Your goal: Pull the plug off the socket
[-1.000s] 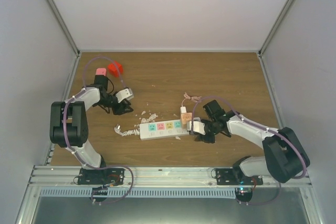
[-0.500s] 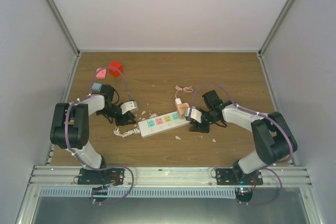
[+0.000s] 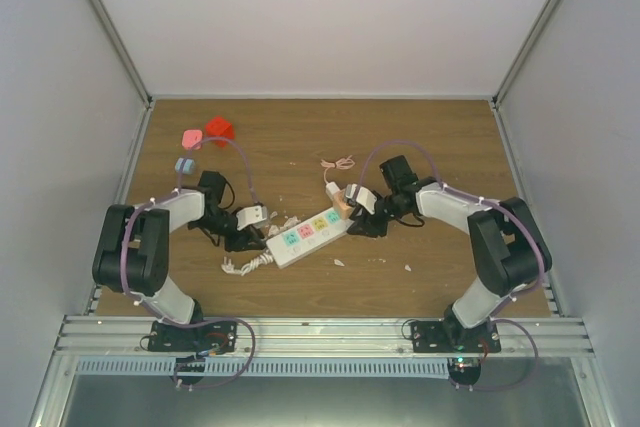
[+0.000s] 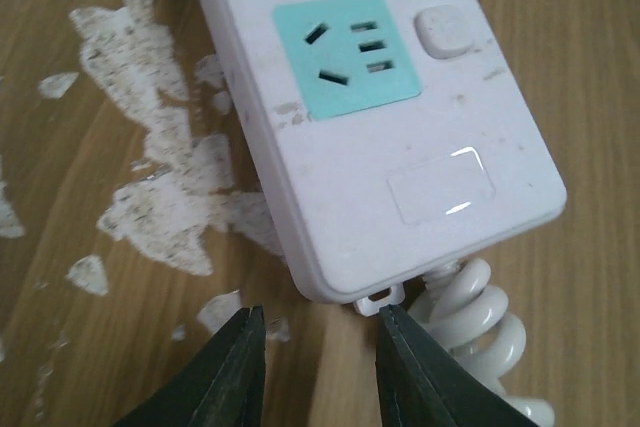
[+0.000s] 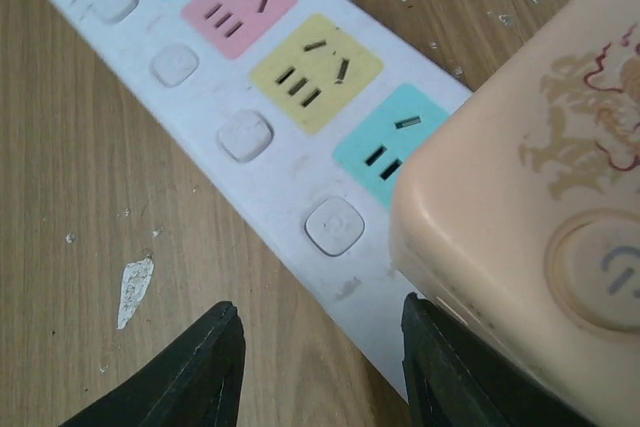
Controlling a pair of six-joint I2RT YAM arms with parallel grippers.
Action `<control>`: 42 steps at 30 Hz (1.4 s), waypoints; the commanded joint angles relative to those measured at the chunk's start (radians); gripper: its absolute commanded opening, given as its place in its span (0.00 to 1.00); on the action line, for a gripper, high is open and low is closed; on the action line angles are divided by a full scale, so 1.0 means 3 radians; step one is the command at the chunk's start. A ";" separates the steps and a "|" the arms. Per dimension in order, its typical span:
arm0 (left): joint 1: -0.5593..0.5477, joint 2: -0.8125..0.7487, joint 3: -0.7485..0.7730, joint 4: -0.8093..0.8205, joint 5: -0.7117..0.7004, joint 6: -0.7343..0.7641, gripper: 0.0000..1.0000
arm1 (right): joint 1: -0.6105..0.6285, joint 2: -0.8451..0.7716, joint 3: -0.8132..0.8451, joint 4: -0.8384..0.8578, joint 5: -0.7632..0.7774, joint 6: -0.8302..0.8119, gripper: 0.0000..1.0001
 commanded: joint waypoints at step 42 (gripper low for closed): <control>-0.1050 -0.0593 -0.0509 0.0788 -0.0800 -0.0143 0.33 | -0.0197 0.0498 0.0301 -0.0114 0.0210 0.0553 0.42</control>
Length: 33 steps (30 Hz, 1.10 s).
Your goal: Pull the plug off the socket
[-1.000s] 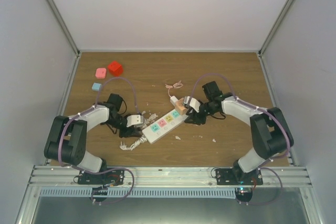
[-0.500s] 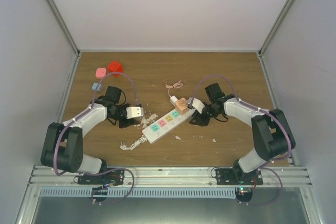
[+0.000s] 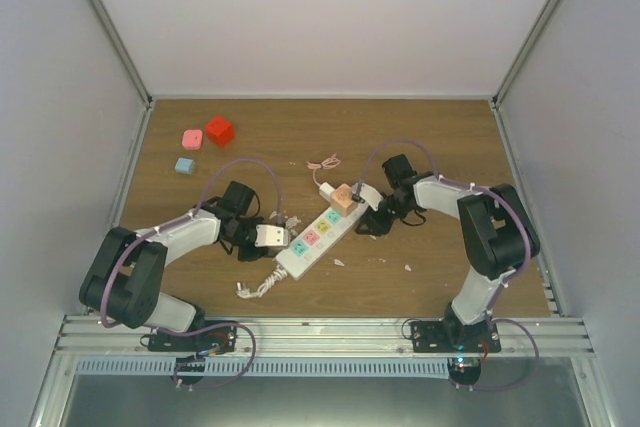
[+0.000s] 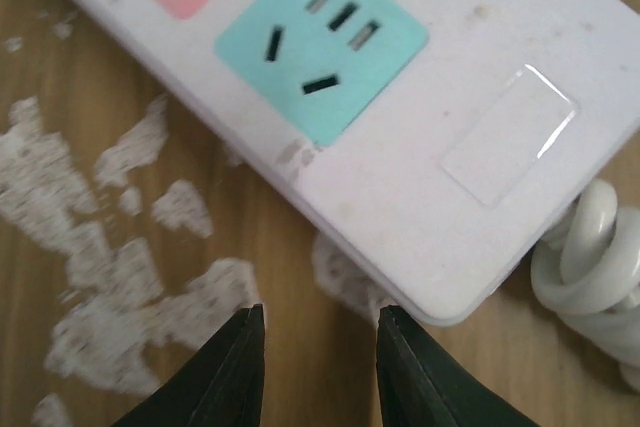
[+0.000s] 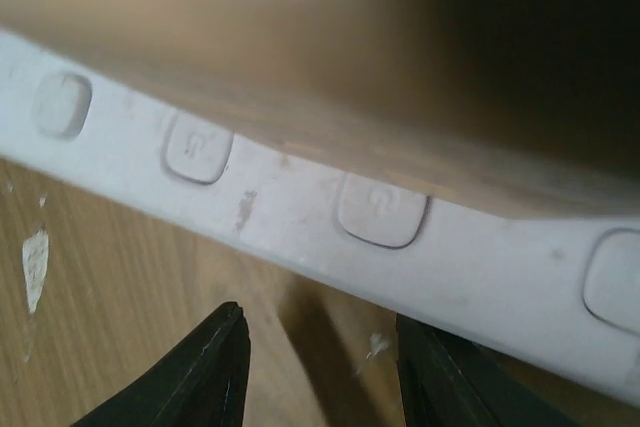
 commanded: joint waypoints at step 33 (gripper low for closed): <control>-0.0505 -0.0139 0.0655 -0.0402 0.1146 -0.0336 0.63 | -0.0114 -0.0354 0.0457 0.0037 -0.0527 -0.0901 0.90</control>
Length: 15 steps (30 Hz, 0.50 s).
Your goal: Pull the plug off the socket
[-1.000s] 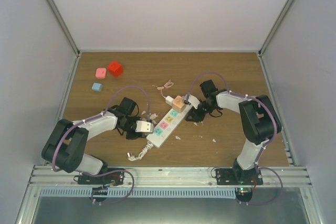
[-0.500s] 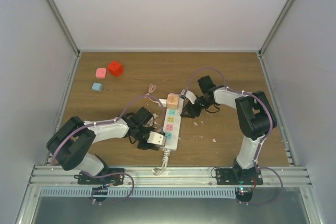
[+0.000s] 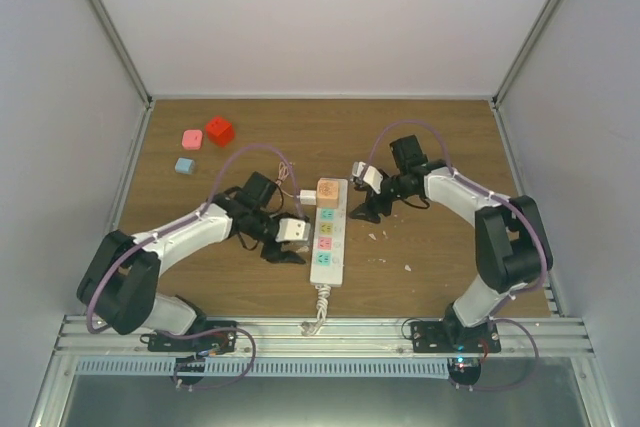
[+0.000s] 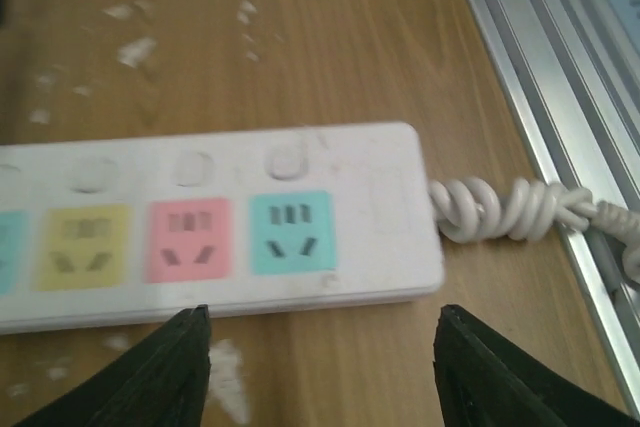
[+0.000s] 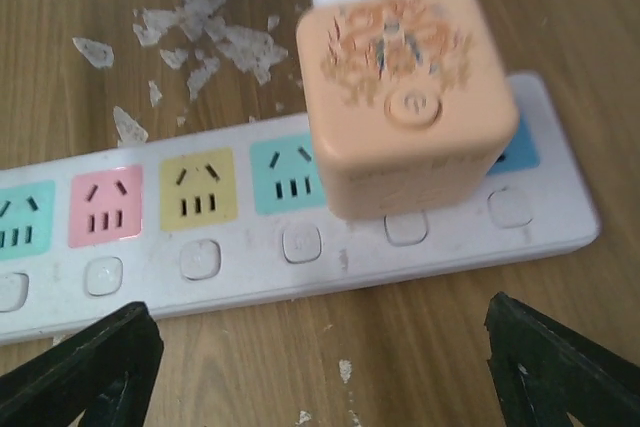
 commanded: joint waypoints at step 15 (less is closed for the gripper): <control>0.0900 0.0514 0.1123 0.0026 0.0480 0.0036 0.84 | 0.0260 0.0230 0.0783 -0.0027 0.0009 -0.0343 1.00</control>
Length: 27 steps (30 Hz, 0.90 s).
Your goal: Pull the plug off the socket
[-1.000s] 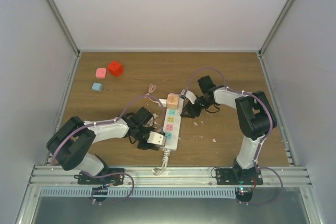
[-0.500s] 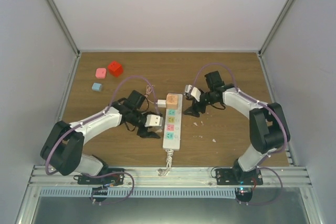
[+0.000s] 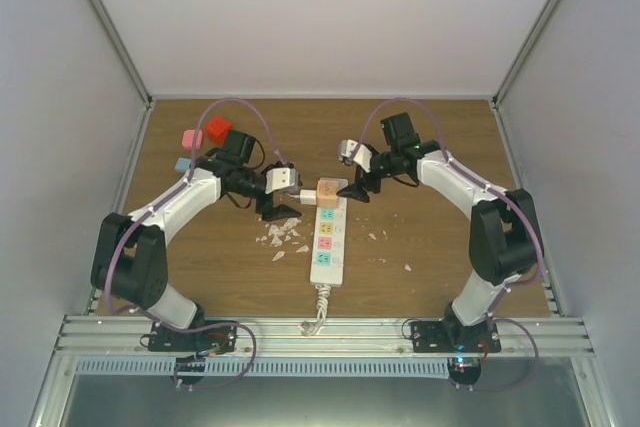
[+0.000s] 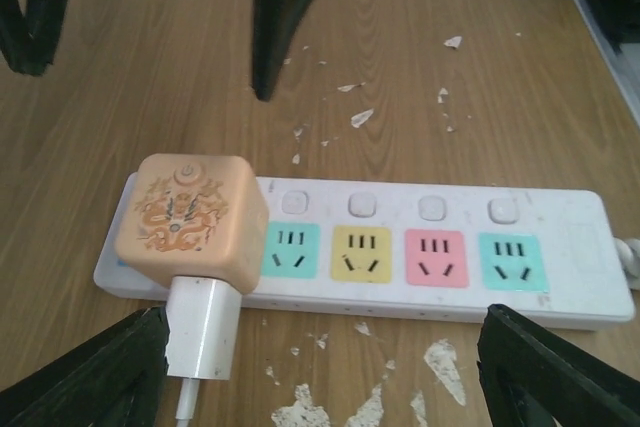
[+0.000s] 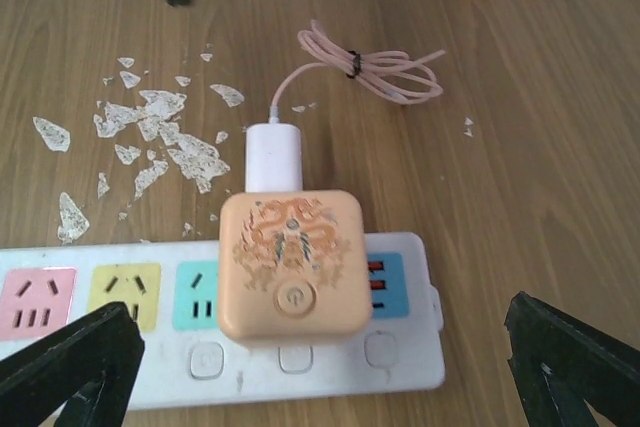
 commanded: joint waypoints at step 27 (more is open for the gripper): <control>0.0129 0.1076 0.0419 0.0524 -0.0029 0.0131 0.67 | 0.0469 0.0636 0.0184 0.0047 0.0359 -0.0049 0.86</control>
